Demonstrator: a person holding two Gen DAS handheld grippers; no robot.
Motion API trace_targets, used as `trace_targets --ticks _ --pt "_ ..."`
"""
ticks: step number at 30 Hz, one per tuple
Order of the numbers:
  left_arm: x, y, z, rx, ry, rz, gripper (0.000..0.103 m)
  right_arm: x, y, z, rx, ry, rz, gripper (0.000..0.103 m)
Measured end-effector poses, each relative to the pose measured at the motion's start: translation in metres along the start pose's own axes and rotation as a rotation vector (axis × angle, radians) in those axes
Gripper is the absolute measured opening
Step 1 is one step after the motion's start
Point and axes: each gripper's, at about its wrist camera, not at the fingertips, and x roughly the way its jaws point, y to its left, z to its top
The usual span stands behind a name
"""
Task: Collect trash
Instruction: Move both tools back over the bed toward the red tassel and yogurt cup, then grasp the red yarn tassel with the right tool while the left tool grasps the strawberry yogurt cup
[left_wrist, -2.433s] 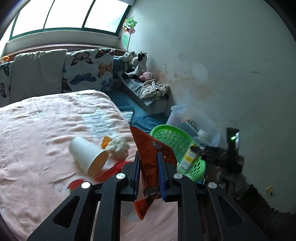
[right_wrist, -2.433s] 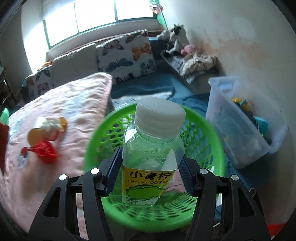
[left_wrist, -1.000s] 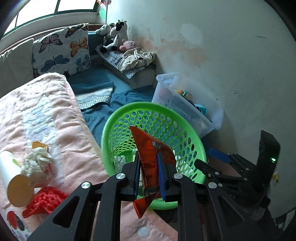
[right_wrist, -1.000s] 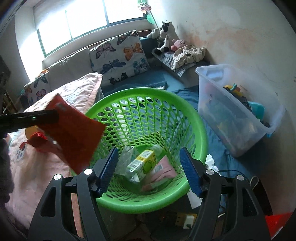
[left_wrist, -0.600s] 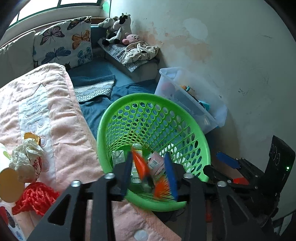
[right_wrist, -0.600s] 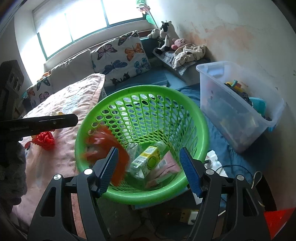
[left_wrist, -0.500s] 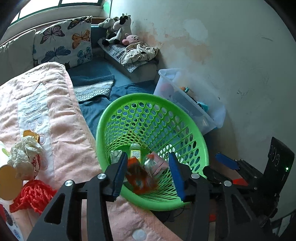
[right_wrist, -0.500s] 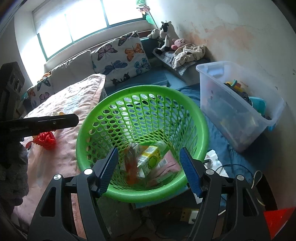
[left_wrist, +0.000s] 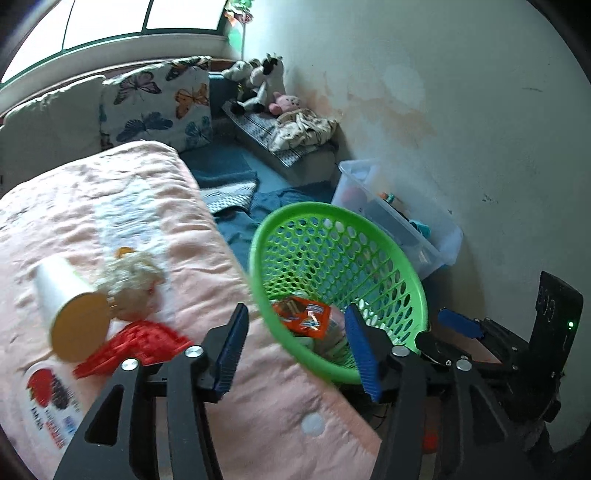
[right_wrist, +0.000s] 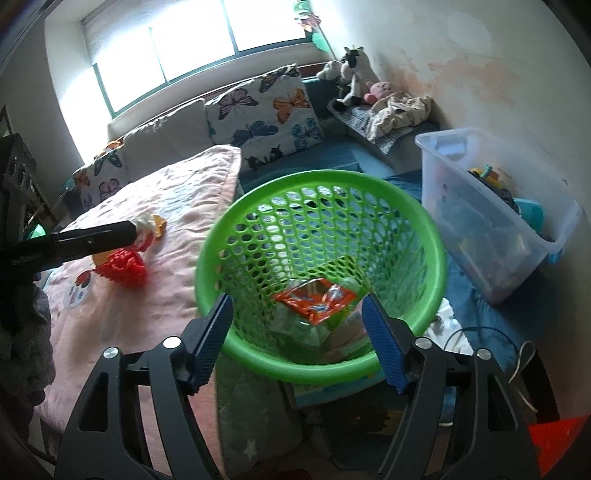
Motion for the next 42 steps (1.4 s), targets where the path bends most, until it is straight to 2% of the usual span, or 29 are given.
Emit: trace_targets --ticks 5,22,32,42 --pt "-0.026 0.022 -0.010 -0.032 -0.038 0.040 0.061 -0.002 0.018 0.001 -0.032 -0.004 0.030 0.074" --pt "-0.089 0.111 -0.055 -0.202 -0.106 0.178 0.067 0.016 0.090 0.011 -0.130 0.027 0.170 0.076" --pt "-0.107 0.145 -0.083 -0.279 -0.109 0.220 0.069 0.049 0.145 0.015 -0.203 0.074 0.292 0.076" --pt "-0.112 0.162 -0.097 -0.304 -0.100 0.233 0.072 0.094 0.178 0.020 -0.247 0.125 0.316 0.076"
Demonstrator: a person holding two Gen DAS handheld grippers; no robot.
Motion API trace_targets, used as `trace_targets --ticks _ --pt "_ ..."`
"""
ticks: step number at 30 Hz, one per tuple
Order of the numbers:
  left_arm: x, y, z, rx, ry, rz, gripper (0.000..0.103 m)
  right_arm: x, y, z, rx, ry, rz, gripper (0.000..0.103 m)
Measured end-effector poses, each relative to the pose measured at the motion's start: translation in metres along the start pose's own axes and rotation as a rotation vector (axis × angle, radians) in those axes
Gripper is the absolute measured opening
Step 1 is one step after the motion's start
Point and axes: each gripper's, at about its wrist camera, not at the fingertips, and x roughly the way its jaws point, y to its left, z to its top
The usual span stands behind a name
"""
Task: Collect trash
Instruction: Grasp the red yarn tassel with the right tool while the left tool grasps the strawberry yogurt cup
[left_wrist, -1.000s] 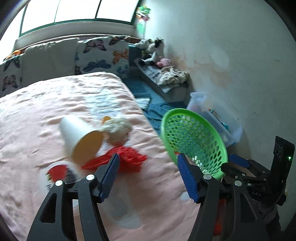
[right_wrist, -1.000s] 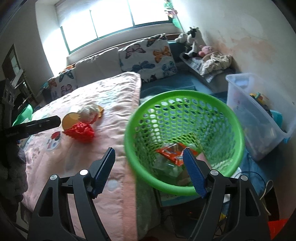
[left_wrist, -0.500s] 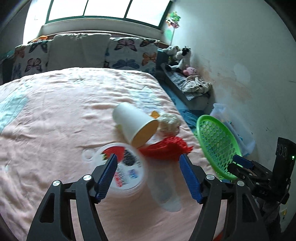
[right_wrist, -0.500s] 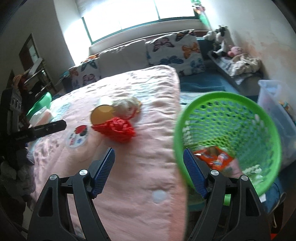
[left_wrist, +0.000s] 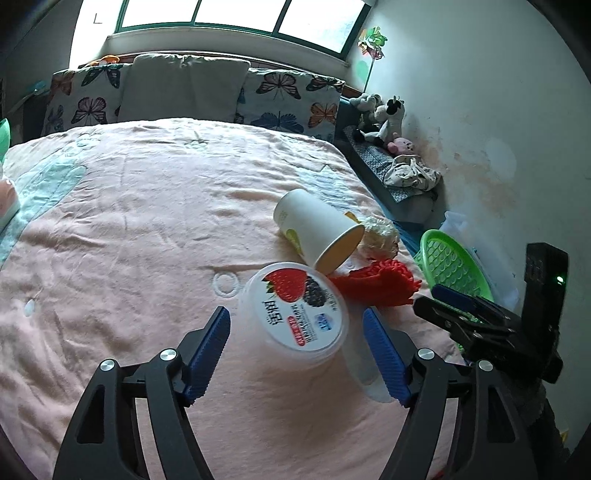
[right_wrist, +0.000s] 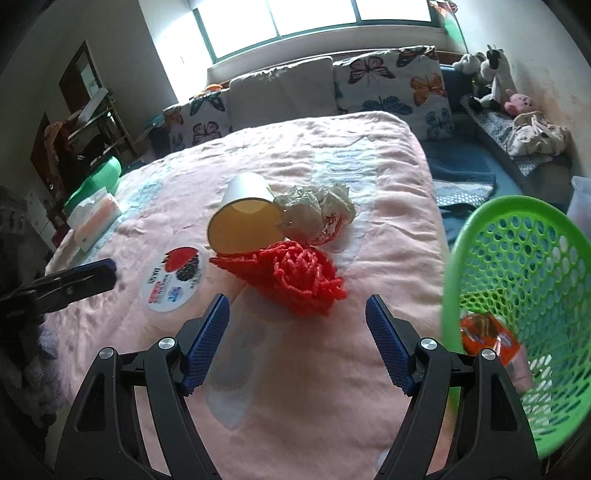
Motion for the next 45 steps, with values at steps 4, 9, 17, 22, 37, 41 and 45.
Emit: trace_targets --ticks 4,9,17,22,37,41,45 --pt "0.002 0.004 -0.001 0.007 0.012 0.005 0.075 0.015 -0.002 0.005 0.003 0.014 -0.002 0.075" --pt "0.011 0.004 -0.004 0.041 0.048 0.010 0.082 0.030 -0.004 0.009 -0.001 0.033 -0.012 0.071" --pt "0.030 -0.006 -0.004 0.157 0.101 0.043 0.090 0.037 -0.006 0.009 0.004 0.051 -0.008 0.045" --pt "0.040 -0.017 -0.001 0.255 0.121 0.058 0.092 0.029 -0.005 0.008 0.001 0.037 -0.007 0.040" --pt "0.065 -0.036 0.002 0.394 0.155 0.105 0.093 -0.022 -0.004 0.002 0.014 -0.031 0.006 0.038" --pt "0.069 -0.033 0.003 0.385 0.159 0.108 0.093 -0.033 -0.007 -0.001 0.020 -0.049 0.000 0.038" --pt "0.070 -0.030 0.005 0.370 0.161 0.107 0.093 -0.040 -0.009 -0.002 0.025 -0.059 -0.011 0.038"
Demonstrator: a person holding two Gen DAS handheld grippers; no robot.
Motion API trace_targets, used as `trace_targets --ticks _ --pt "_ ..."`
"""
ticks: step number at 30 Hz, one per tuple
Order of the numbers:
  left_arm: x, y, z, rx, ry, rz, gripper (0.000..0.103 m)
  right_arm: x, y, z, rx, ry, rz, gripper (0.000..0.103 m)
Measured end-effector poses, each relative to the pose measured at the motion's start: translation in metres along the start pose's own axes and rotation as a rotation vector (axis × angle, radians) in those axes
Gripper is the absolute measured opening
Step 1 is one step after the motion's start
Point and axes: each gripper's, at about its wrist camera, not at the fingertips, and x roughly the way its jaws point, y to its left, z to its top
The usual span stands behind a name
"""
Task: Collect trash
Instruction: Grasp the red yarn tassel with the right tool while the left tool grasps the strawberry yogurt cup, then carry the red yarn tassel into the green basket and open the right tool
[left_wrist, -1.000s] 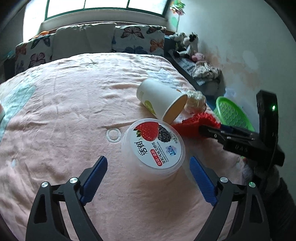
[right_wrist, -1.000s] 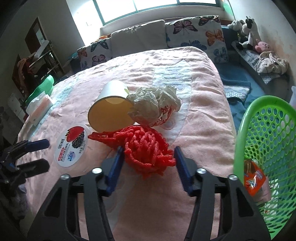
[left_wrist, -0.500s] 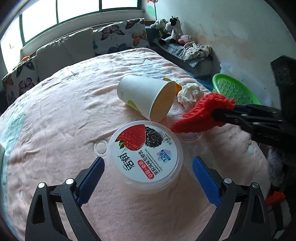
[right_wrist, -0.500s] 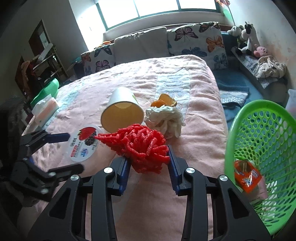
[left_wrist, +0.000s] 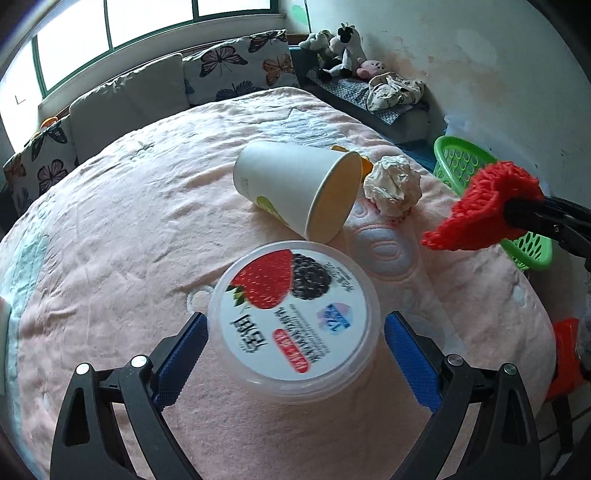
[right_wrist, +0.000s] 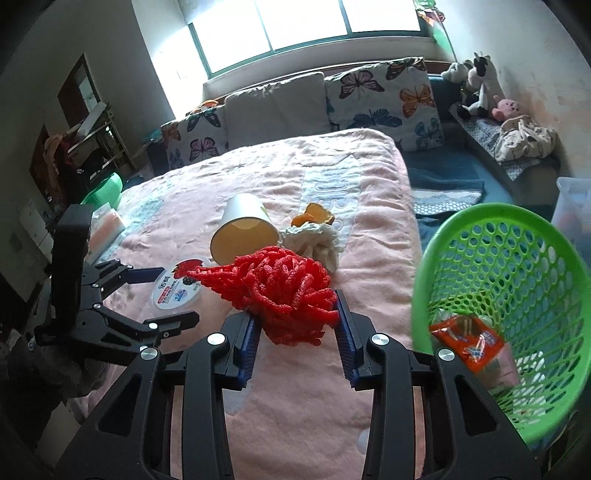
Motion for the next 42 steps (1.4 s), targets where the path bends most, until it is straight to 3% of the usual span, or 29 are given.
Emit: trace_targets --ticks 15,20,34,42 --pt "0.002 -0.002 0.000 0.019 -0.011 0.007 0.093 -0.008 -0.012 -0.006 0.036 -0.009 -0.024 0.038" --pt "-0.002 -0.002 -0.002 0.017 -0.036 -0.001 0.088 -0.011 -0.014 -0.007 0.048 -0.014 -0.034 0.038" --pt "-0.054 0.021 0.008 -0.130 -0.129 -0.134 0.088 -0.034 -0.041 -0.011 0.104 -0.048 -0.111 0.038" --pt "-0.070 -0.001 0.028 -0.126 -0.156 -0.198 0.088 -0.048 -0.078 -0.024 0.167 -0.042 -0.204 0.038"
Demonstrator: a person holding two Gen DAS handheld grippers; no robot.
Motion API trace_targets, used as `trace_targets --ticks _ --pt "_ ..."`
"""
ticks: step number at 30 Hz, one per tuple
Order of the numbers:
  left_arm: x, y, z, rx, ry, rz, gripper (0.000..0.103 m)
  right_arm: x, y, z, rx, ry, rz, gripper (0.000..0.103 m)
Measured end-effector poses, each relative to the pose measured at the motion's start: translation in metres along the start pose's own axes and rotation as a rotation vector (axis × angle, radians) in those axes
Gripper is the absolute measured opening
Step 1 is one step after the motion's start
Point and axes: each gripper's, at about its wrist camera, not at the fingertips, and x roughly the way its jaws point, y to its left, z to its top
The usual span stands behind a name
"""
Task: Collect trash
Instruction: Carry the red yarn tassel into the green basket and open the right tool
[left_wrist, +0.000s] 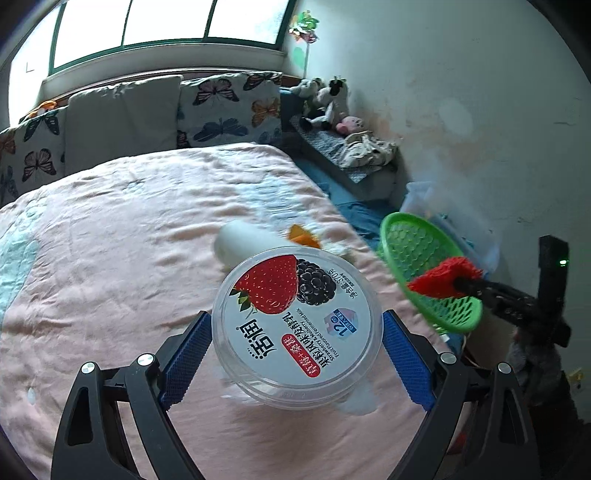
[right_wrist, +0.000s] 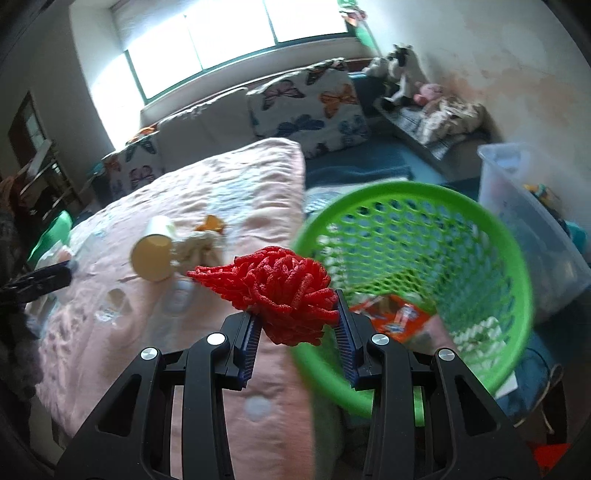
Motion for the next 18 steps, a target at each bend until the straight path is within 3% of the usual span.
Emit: trace_targets --ticks 11,14,16,18 --pt "0.036 -0.073 0.023 0.080 0.023 -0.089 0.088 -0.001 -0.058 -0.009 0.071 0.023 -0.099 0.041" --pt "0.048 -0.089 0.029 0.096 0.034 -0.105 0.088 0.000 -0.070 -0.011 0.089 0.030 -0.117 0.046" --pt "0.056 -0.099 0.032 0.101 0.044 -0.115 0.088 0.001 -0.078 -0.012 0.104 0.029 -0.126 0.056" --pt "0.063 -0.107 0.034 0.110 0.053 -0.124 0.088 -0.001 -0.085 -0.014 0.113 0.024 -0.137 0.058"
